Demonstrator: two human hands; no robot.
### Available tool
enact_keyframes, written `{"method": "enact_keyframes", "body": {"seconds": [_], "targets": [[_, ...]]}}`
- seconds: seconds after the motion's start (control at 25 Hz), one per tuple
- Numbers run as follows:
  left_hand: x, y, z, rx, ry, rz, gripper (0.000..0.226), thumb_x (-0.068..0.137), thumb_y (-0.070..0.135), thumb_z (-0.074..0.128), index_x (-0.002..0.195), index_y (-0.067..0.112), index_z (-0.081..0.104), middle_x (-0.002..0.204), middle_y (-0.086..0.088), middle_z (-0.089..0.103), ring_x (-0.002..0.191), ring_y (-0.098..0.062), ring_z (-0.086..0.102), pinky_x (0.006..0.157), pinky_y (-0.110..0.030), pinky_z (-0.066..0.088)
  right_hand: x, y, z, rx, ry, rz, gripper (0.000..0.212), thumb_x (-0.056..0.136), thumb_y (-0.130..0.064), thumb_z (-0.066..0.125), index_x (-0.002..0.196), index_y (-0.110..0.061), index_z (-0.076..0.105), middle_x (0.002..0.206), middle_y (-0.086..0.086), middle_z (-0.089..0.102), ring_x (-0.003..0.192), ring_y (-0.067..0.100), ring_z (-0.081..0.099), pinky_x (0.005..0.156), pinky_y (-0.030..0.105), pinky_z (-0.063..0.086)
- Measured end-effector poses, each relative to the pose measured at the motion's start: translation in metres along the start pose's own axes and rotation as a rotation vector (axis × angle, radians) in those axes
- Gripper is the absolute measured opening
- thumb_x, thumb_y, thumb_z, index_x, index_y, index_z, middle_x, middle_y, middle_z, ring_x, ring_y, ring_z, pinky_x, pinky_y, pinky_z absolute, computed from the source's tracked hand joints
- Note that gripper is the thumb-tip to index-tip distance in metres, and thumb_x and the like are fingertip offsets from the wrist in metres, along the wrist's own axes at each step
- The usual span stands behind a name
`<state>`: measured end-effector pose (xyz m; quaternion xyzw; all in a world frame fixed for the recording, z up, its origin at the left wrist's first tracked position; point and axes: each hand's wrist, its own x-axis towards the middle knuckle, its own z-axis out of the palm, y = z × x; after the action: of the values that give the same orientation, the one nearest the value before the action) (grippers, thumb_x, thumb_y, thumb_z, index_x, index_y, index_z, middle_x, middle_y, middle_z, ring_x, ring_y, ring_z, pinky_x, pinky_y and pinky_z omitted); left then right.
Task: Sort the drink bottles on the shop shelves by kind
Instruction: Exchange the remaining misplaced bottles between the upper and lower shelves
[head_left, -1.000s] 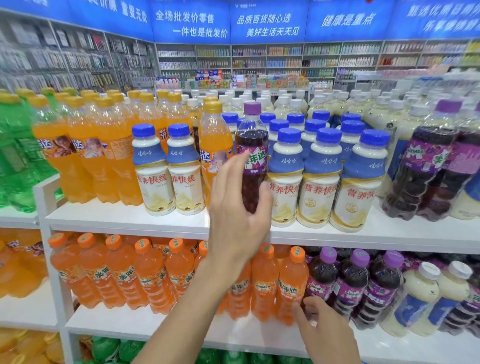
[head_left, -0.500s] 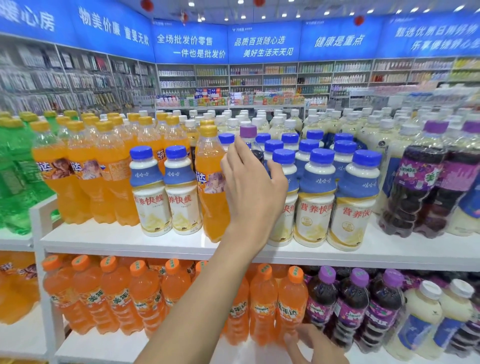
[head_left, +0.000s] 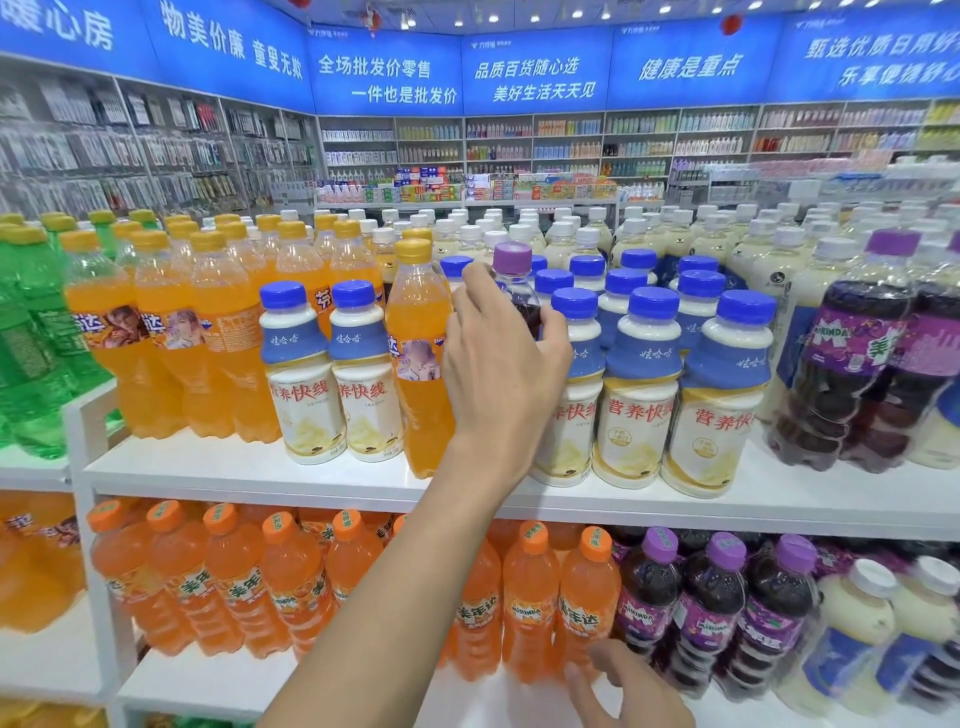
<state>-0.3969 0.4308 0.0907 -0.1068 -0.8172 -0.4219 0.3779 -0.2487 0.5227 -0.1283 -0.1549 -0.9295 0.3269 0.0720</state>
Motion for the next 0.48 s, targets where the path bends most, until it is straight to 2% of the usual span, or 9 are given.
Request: {"method": "enact_keyframes", "body": {"seconds": [0.16, 0.24, 0.36, 0.48], "targets": [[-0.009, -0.012, -0.003, -0.203, 0.027, 0.018, 0.053, 0.091, 0.037, 0.072, 0.131, 0.015, 0.046, 0.116, -0.001, 0.059, 0.098, -0.017, 0.059, 0.079, -0.023, 0.045, -0.001, 0.002, 0.000, -0.017, 0.004, 0.011, 0.021, 0.096, -0.060, 0.050, 0.110, -0.050, 0.037, 0.112, -0.031, 0.052, 0.105, -0.003, 0.053, 0.075, 0.000, 0.036], [-0.016, -0.019, -0.002, -0.244, 0.023, 0.014, 0.057, 0.090, 0.039, 0.073, 0.135, 0.018, 0.045, 0.117, 0.001, 0.060, 0.100, -0.013, 0.058, 0.081, -0.020, 0.044, -0.002, 0.001, 0.001, -0.017, 0.002, 0.018, 0.023, 0.097, -0.060, 0.049, 0.111, -0.051, 0.034, 0.112, -0.031, 0.050, 0.104, -0.004, 0.050, 0.074, 0.000, 0.035], [-0.034, -0.033, 0.004, -0.313, -0.044, -0.038, 0.058, 0.087, 0.042, 0.076, 0.133, 0.025, 0.044, 0.114, 0.007, 0.064, 0.100, -0.010, 0.063, 0.083, -0.029, 0.054, -0.005, 0.001, 0.000, -0.012, -0.002, 0.032, 0.022, 0.096, -0.059, 0.052, 0.110, -0.051, 0.038, 0.112, -0.031, 0.053, 0.105, -0.003, 0.051, 0.074, -0.001, 0.035], [-0.051, -0.048, 0.009, -0.385, -0.121, -0.123, 0.052, 0.085, 0.050, 0.078, 0.121, 0.031, 0.047, 0.105, 0.010, 0.066, 0.094, -0.006, 0.065, 0.079, -0.037, 0.058, -0.005, 0.002, 0.000, 0.011, 0.000, 0.067, 0.018, 0.093, -0.058, 0.057, 0.106, -0.051, 0.046, 0.111, -0.031, 0.058, 0.106, -0.004, 0.056, 0.075, 0.004, 0.037]]}}
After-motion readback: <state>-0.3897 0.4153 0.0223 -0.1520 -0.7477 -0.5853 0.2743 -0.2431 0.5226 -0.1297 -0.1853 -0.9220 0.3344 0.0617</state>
